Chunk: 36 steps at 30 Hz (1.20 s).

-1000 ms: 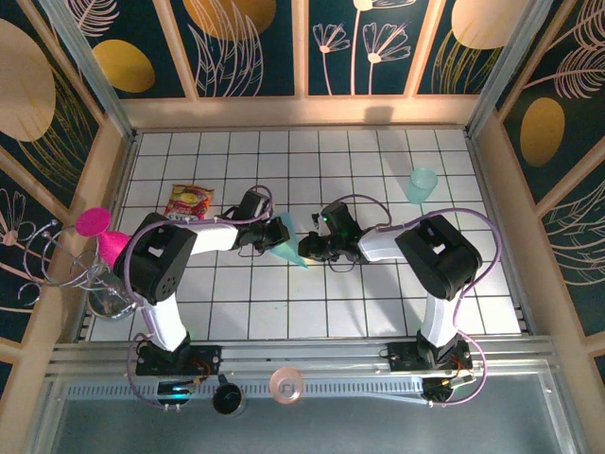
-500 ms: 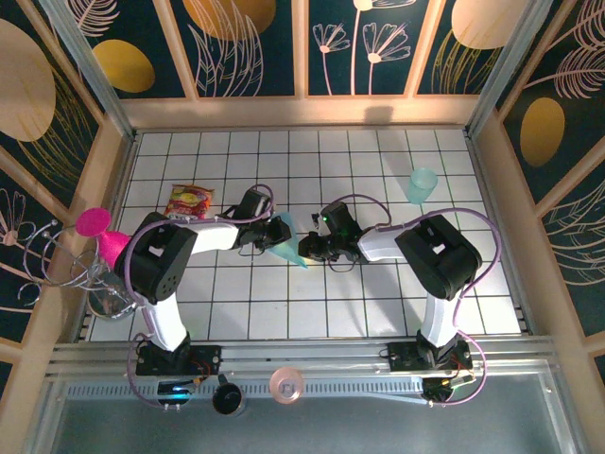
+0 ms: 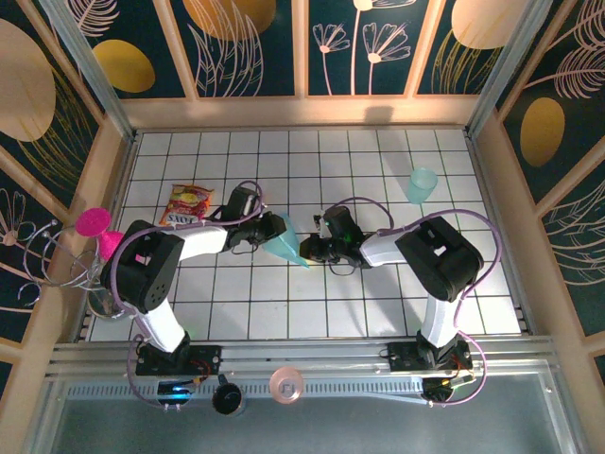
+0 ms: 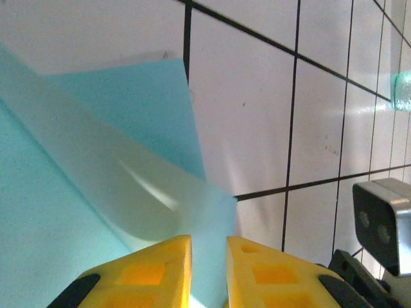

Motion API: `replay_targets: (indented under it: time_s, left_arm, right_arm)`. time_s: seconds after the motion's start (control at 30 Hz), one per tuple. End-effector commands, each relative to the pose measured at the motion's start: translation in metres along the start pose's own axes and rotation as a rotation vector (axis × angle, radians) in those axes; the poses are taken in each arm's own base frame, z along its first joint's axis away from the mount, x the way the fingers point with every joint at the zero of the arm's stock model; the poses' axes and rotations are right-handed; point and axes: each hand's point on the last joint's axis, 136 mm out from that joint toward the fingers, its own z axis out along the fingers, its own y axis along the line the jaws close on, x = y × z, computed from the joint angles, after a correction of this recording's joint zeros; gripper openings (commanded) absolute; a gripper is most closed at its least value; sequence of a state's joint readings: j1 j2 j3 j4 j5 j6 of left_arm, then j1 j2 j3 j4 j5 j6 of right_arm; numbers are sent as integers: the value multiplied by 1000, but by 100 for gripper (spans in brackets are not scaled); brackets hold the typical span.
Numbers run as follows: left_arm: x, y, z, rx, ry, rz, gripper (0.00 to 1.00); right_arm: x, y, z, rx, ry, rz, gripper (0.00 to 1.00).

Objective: Fold a paper plane with a square sheet of paper (pick it up from the middle)
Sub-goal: Fourth fold the wing at the center of the table.

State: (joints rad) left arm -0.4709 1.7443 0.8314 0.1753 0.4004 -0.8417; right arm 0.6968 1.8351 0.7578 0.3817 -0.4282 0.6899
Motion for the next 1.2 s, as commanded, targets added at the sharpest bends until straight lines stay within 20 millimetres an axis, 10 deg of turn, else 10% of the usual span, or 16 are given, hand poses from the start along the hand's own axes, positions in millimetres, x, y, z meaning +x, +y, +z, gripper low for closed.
replay_targets:
  time_s: [0.0, 1.17]
  left_arm:
    - [4, -7, -1, 55, 17, 2, 20]
    - [13, 18, 27, -5, 85, -6, 16]
  right_arm:
    - [25, -46, 7, 162, 33, 50, 8]
    - [29, -53, 7, 207, 43, 64, 9]
